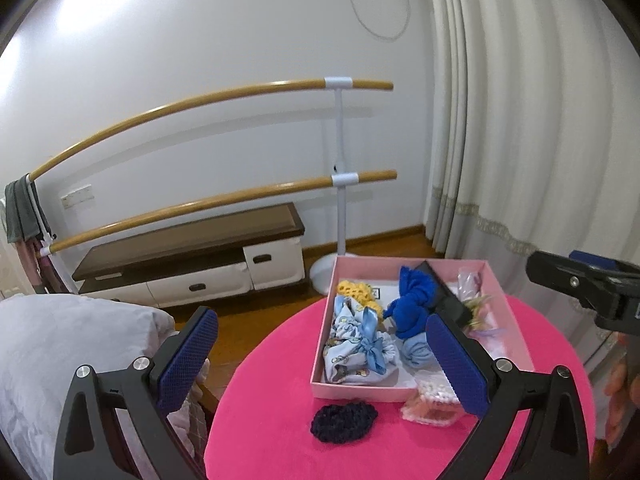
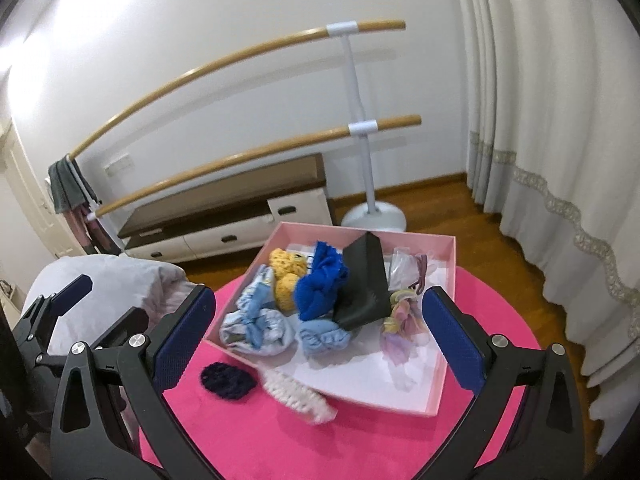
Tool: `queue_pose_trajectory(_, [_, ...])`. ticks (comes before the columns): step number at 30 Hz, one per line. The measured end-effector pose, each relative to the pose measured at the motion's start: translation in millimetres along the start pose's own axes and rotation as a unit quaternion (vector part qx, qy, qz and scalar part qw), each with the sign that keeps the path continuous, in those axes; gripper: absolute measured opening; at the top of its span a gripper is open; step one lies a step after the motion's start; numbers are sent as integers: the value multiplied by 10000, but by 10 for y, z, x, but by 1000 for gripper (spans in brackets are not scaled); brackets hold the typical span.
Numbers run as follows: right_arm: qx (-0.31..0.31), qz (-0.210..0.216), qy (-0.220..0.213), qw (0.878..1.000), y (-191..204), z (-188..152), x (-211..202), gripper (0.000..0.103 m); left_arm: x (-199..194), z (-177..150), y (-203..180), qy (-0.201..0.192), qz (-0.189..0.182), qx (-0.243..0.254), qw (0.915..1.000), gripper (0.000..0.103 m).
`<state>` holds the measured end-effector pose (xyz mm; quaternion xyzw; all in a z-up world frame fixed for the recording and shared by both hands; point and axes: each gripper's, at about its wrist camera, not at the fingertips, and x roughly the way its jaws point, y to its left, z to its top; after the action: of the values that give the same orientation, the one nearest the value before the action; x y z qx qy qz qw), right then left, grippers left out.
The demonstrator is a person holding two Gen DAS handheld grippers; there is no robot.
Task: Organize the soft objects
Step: 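Withdraw both tools from the box back over the table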
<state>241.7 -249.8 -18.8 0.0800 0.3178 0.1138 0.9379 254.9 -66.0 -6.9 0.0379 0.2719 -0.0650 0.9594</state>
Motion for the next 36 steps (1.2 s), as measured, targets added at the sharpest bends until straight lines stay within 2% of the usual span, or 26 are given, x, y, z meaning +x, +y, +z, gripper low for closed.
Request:
queue_pose_trajectory(5, [-83,13,-273,9996,76,-64,-377,103,-399,-117,110,-218,27,-209,9995,103])
queue_pose_trajectory(11, [-178,-69,-547,9983,114,-214,-759,103,-640,-316,244,-352,126,-471,9982,103])
queue_pose_trajectory(19, [34,-325,-702,9970,-30,-566,-1074,103,-876,-695,378,-344,225,-826,9957,103])
queue_pose_trajectory(25, [132,-557,-702,9959,-93,-867,-1200,103,-1011,-970,386,-230,257,-934,9950,103])
queue_pose_trajectory(30, [192,-524,-466,9974,-88,-1142,-1158,103,-1065,-1169,364,-52,258,-969,9949,103])
queue_pose_trajectory(36, [192,-471,-224,9985,-71,-1312,-1071,103,-1069,-1244,353,80,233,-931,9954,103])
